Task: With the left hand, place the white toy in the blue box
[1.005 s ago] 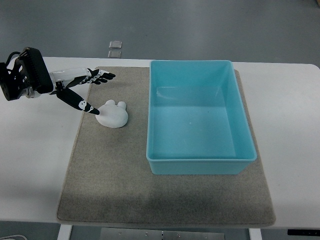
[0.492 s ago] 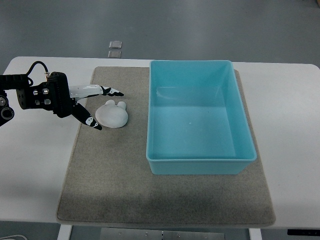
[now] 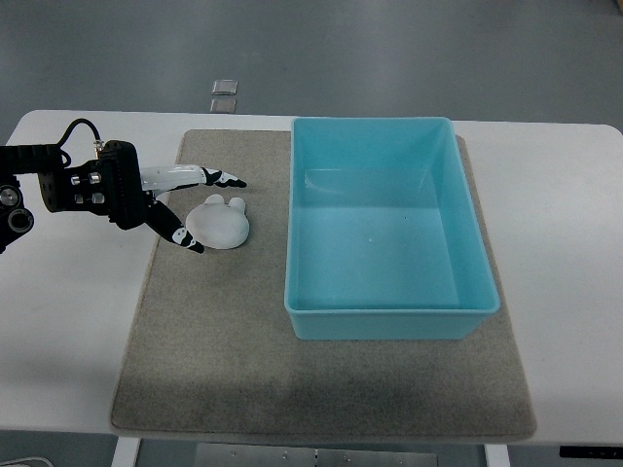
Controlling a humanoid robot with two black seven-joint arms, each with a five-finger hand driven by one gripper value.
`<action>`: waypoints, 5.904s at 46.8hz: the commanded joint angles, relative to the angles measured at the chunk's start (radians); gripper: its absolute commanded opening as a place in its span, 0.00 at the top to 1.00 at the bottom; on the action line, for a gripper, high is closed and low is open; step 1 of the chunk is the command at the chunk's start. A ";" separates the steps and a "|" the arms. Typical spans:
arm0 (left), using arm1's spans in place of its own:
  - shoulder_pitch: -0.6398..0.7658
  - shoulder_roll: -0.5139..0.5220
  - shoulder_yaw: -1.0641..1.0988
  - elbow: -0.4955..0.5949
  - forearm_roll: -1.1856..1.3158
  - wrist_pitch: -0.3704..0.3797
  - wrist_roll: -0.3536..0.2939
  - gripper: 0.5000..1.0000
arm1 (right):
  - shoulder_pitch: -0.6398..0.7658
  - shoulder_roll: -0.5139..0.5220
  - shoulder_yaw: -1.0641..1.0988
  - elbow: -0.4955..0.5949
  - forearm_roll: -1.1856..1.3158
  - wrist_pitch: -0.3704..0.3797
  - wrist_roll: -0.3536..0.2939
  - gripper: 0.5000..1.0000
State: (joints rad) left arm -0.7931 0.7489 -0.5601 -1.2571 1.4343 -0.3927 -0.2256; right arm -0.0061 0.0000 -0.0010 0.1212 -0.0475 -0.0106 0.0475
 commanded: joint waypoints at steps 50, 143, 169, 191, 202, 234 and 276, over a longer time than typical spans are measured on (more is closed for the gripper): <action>-0.029 -0.071 0.019 0.028 0.166 0.000 0.002 0.37 | 0.000 0.000 0.001 0.000 0.000 0.000 0.000 0.13; -0.322 -0.347 0.135 0.025 0.163 0.169 0.014 1.00 | 0.000 0.000 -0.001 0.000 0.000 0.000 0.000 0.13; -0.302 -0.370 0.146 0.128 -0.374 0.164 0.014 0.01 | 0.000 0.000 0.001 0.000 0.000 0.000 0.000 0.13; -0.157 -0.204 0.051 0.197 -0.980 0.149 0.015 0.01 | 0.000 0.000 -0.001 0.000 0.000 0.000 0.000 0.13; -0.025 -0.166 -0.073 0.240 -1.186 0.026 0.023 0.01 | 0.000 0.000 0.001 0.000 0.000 0.001 0.000 0.13; 0.091 -0.163 -0.093 0.416 -1.649 -0.186 0.218 0.01 | 0.000 0.000 -0.001 0.000 0.000 0.000 0.000 0.13; 0.097 -0.164 -0.115 0.409 -1.666 -0.186 0.216 0.01 | -0.002 0.000 -0.002 0.020 -0.006 0.011 -0.002 0.13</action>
State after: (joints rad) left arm -0.6962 0.5844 -0.6750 -0.8484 -0.2316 -0.5793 -0.0097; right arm -0.0079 0.0000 -0.0022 0.1403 -0.0515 0.0017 0.0440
